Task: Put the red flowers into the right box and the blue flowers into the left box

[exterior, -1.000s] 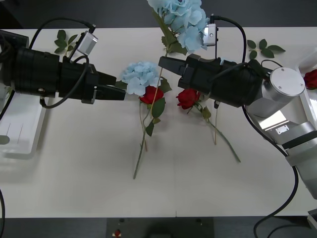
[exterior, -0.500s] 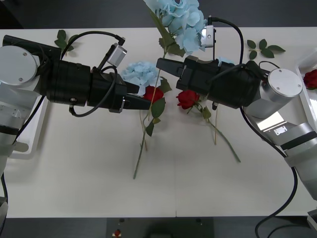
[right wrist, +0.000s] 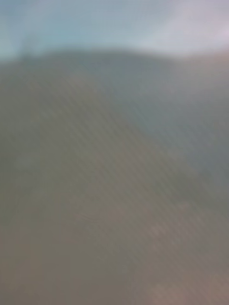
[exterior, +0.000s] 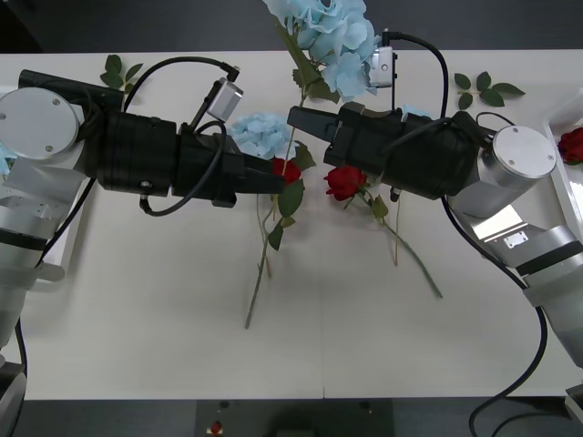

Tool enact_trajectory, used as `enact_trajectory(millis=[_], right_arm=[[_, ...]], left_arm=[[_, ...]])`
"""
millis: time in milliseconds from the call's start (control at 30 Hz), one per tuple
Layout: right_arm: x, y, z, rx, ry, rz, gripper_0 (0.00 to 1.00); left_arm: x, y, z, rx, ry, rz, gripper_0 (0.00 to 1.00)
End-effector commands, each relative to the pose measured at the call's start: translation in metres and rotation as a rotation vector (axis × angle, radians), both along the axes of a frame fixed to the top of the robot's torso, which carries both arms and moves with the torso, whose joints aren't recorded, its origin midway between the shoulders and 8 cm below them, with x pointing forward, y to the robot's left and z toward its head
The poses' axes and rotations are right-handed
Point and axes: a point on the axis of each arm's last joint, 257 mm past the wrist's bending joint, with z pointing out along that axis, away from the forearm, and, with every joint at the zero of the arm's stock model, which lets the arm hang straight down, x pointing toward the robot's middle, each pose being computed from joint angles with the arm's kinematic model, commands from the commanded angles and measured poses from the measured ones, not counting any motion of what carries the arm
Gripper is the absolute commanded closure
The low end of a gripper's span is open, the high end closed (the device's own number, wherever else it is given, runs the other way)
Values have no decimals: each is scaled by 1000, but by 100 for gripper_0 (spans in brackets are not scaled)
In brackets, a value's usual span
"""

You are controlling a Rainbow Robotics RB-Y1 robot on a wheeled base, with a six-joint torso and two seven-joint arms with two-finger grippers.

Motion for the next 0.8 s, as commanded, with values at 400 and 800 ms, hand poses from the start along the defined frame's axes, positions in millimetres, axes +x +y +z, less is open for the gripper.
enact_trajectory(millis=[400, 800], right_arm=[[-5, 14, 25, 22, -64, 23, 100], [-5, 14, 26, 26, -62, 25, 100]], left_arm=[[-6, -16, 6, -10, -38, -37, 100], [-10, -17, 10, -28, -30, -45, 100]])
